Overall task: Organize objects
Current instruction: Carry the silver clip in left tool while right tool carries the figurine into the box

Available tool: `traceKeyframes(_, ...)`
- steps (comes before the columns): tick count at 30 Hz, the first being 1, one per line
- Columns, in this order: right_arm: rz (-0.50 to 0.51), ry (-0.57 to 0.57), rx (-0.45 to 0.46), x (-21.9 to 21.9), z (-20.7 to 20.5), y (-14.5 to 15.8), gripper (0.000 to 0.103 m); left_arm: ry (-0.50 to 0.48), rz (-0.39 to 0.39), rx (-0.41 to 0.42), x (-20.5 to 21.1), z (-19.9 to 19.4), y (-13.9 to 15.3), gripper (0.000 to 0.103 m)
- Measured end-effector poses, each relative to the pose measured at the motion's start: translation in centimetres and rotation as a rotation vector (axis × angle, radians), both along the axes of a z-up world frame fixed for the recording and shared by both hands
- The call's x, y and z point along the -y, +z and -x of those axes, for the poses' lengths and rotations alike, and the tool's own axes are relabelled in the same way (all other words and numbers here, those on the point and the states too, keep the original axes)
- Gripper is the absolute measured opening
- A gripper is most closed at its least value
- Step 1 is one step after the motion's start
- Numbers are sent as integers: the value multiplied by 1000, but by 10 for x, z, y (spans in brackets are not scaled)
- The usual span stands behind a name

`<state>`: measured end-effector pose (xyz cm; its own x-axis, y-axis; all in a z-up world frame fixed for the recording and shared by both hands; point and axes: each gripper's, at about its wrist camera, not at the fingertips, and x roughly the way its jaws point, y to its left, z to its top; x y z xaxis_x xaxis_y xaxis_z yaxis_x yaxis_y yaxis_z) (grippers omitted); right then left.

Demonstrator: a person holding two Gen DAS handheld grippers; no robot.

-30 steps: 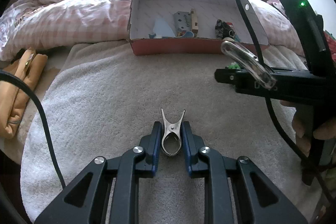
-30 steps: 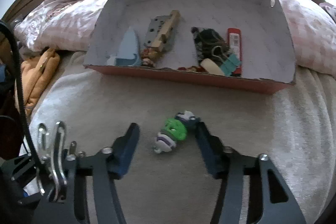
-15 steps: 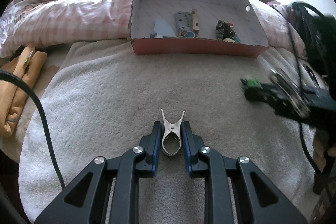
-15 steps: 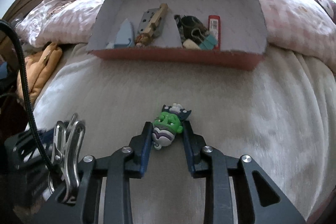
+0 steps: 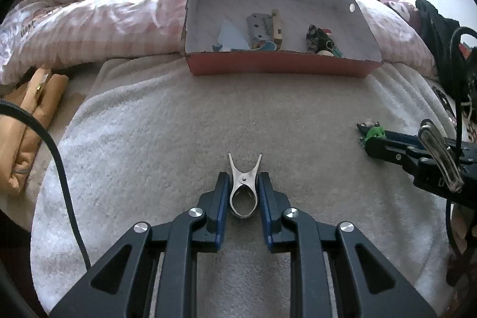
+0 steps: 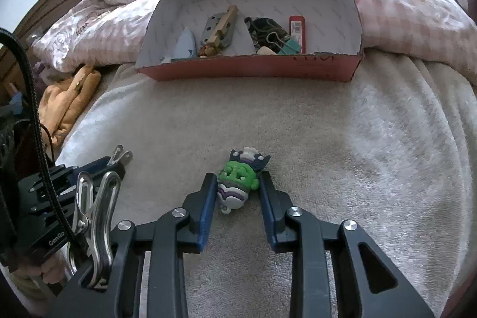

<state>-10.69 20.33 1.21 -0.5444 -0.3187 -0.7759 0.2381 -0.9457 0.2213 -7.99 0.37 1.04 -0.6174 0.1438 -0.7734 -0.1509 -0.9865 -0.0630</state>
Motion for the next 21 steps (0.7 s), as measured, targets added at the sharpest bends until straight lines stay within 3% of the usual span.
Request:
traceKeyframes(8, 27, -3, -6, -2, 0, 0, 29, 2, -41, 12, 1, 2, 6, 18)
traceKeyframes(21, 57, 3, -21, -6, 0, 17, 28, -24, -68, -51, -4, 22, 38, 18)
